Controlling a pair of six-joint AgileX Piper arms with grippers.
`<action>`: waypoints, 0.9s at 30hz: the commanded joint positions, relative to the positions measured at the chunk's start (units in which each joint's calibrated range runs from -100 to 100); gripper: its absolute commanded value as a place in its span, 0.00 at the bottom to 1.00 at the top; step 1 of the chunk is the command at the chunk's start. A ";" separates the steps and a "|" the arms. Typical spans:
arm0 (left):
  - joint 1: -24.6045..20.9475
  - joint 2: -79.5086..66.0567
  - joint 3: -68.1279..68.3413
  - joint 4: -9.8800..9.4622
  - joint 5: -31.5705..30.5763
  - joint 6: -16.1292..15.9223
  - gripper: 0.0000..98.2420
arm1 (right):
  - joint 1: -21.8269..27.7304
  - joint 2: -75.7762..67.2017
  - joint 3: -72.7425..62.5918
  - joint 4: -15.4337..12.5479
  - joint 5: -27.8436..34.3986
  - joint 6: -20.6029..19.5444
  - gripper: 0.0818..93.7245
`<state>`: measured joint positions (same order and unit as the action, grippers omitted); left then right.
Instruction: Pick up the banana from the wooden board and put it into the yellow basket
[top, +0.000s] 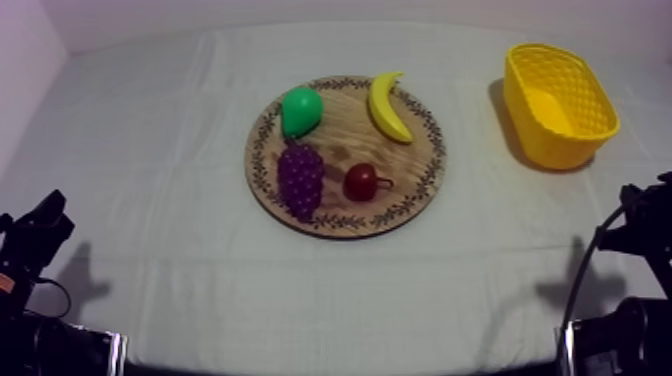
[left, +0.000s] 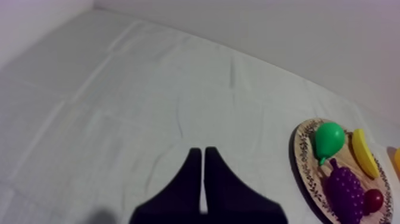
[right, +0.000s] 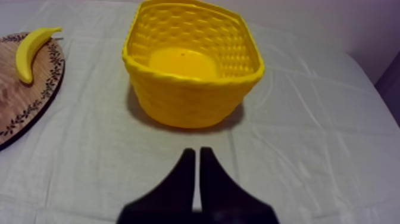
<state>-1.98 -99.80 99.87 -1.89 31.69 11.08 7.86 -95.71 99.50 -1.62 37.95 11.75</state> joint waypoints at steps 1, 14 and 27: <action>-0.01 -0.03 0.02 0.01 0.00 -0.02 0.00 | 0.03 -0.04 0.05 -0.02 0.03 0.00 0.00; -0.01 -0.03 0.02 0.01 0.00 -0.02 0.00 | 0.03 -0.04 0.05 -0.02 0.03 0.00 0.00; -0.01 -0.03 0.02 0.01 0.00 -0.02 0.00 | 0.03 -0.04 0.05 -0.02 0.03 -0.36 0.00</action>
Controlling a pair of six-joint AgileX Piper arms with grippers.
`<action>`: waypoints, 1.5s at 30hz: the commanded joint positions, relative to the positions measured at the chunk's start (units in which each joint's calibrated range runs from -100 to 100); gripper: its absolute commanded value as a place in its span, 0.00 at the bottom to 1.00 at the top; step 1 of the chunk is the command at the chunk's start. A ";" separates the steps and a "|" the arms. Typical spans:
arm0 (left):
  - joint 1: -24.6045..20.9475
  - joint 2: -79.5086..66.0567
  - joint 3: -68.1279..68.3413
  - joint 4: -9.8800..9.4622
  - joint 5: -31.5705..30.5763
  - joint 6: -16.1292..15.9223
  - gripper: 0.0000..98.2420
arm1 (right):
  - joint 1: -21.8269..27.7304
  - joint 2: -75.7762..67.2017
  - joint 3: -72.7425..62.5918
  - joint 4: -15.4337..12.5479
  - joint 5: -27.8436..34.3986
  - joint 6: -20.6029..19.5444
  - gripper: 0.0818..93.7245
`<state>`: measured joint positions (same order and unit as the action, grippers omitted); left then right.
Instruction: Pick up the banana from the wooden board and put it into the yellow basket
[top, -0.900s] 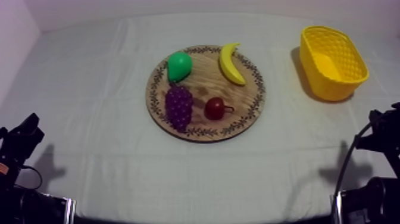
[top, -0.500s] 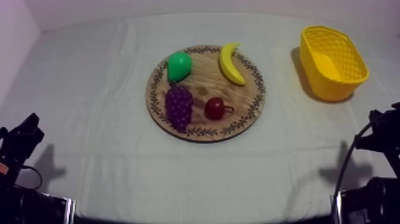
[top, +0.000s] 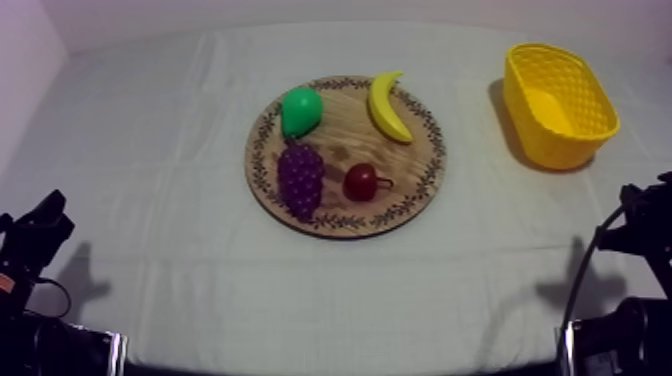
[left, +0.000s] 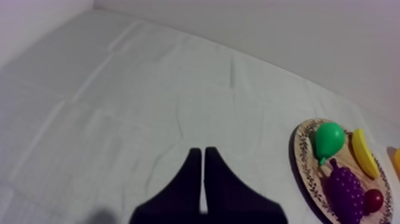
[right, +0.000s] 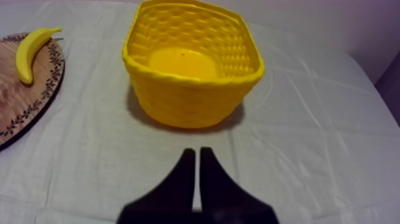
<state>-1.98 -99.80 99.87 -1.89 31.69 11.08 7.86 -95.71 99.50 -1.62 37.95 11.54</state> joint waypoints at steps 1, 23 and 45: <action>-0.01 -0.03 0.02 0.01 0.00 -0.02 0.00 | 0.03 -0.04 0.05 -0.02 0.03 -0.26 0.00; -0.01 -0.03 0.02 0.01 0.00 -0.01 0.00 | -6.42 32.61 -30.40 2.29 -4.28 -11.53 0.04; -0.01 -0.03 0.02 0.01 0.00 -0.01 0.00 | -18.64 87.09 -85.08 2.16 11.27 -17.83 0.05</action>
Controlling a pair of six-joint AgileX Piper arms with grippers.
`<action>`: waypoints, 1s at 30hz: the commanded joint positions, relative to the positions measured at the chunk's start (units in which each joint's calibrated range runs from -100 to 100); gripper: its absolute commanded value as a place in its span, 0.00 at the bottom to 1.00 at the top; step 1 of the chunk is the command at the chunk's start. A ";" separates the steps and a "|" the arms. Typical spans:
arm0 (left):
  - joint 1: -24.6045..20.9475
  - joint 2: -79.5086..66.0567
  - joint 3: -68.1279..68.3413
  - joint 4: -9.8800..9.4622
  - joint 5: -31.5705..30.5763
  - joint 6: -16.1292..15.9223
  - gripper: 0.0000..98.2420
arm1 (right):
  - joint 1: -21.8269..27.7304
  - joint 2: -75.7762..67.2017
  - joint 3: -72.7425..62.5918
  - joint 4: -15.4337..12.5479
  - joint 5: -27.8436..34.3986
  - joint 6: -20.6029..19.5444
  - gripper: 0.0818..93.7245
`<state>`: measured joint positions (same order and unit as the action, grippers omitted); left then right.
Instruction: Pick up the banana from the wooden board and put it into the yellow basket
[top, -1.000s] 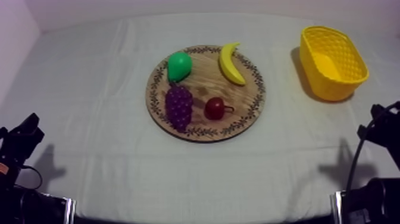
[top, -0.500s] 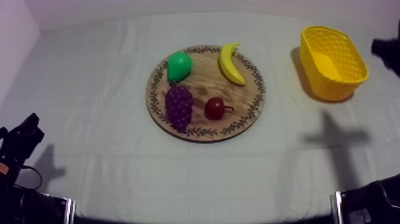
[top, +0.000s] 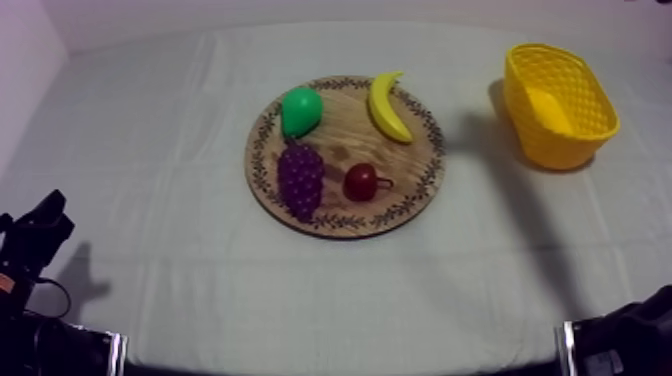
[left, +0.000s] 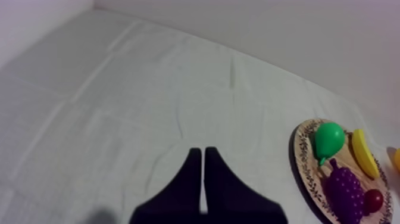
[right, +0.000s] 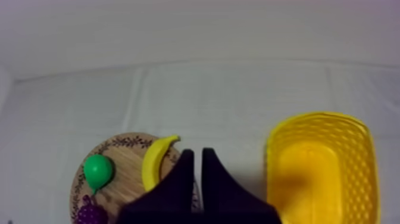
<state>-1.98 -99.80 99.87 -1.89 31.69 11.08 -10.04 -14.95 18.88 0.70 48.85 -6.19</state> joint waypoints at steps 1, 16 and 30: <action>-0.01 -0.03 0.02 0.01 0.00 0.00 0.00 | -1.12 7.66 -4.97 -0.35 0.48 -0.11 0.05; -0.01 -0.03 0.02 0.01 0.00 -0.01 0.00 | -8.54 19.25 -1.63 1.82 -3.26 -3.49 0.05; -0.01 -0.03 0.02 0.01 0.00 -0.02 0.00 | -10.82 26.00 -1.46 1.79 -5.71 -3.23 0.11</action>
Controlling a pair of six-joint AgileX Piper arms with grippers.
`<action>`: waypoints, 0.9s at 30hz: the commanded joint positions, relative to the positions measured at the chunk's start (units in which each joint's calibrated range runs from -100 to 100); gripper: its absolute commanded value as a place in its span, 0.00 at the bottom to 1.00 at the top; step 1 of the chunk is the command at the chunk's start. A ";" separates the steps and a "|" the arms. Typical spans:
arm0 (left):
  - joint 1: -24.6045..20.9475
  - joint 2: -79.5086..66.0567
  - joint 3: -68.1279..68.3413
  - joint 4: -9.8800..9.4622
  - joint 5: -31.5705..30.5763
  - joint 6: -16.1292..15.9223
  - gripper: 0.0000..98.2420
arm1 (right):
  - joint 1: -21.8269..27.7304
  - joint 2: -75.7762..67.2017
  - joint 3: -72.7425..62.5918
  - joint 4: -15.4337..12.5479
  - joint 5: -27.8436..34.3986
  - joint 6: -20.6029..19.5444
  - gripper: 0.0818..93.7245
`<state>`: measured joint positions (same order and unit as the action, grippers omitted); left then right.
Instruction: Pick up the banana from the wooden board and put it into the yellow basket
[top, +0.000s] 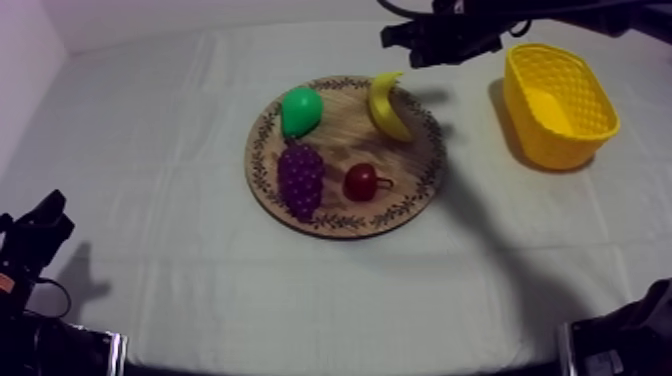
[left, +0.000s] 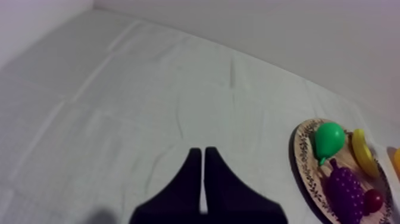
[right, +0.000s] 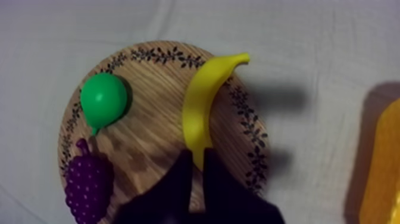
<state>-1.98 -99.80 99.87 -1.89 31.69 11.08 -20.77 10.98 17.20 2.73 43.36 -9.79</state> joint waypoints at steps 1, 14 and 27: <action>-0.01 -0.03 0.02 0.01 0.00 -0.02 0.00 | -0.23 0.24 0.48 -0.21 -0.38 0.58 0.21; -0.01 -0.03 0.02 0.01 0.00 -0.02 0.00 | -1.30 1.30 1.16 1.70 -1.83 -0.05 0.60; -0.01 -0.03 0.02 0.01 0.00 -0.02 0.00 | -1.57 6.28 -1.04 0.55 -1.80 0.63 0.59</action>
<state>-1.98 -99.80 99.87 -1.89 31.69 11.08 -22.34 16.38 16.39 3.36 41.59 -9.24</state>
